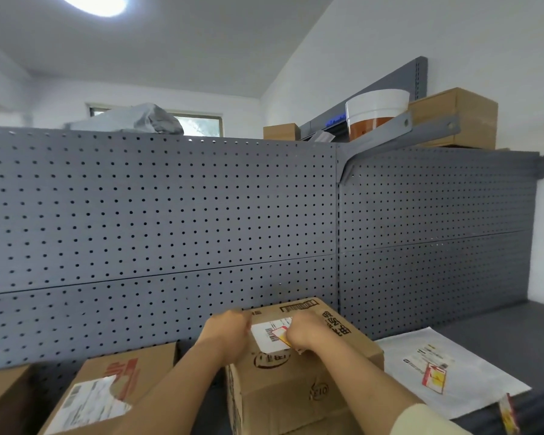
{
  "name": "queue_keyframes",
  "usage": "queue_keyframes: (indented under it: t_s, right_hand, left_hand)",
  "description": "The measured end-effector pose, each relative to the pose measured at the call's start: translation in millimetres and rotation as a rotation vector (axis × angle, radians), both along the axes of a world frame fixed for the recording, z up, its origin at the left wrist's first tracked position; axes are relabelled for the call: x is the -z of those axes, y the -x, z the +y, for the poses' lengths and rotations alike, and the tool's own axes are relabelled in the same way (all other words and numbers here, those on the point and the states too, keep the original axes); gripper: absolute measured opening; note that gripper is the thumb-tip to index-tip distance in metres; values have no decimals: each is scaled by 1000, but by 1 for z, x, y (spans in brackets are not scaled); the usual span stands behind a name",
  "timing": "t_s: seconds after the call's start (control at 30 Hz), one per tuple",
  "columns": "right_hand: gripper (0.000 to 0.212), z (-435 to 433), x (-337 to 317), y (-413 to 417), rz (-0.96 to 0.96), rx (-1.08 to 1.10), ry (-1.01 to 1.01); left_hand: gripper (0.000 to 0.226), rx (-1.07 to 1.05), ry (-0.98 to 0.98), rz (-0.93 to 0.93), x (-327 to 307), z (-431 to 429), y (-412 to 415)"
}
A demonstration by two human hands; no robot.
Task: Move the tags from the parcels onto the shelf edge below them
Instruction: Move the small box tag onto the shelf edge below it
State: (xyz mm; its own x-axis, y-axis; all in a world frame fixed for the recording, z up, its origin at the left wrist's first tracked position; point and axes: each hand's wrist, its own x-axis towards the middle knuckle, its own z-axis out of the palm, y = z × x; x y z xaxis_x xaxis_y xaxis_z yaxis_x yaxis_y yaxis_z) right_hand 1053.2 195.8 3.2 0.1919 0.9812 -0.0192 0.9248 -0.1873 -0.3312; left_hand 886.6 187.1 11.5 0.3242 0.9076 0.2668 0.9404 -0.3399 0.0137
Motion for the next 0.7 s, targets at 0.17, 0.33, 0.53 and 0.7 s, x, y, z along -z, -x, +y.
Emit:
queue_keyframes:
  t_s: [0.17,0.33,0.53,0.7]
  right_hand:
    - [30,-3,-4,3,0,62,25]
    - [35,-2,-7,9,17,136,107]
    - [24,-12,-12,8,193,219,0]
    - [12,-23,-9,24,278,135,-226]
  left_hand:
    - [23,0,-8,-26,-2,-6,4]
    - [21,1,1,-47,-1,-9,12]
    - [25,-27,9,-41,7,-19,27]
    - [29,-52,-26,-38,8,-37,42]
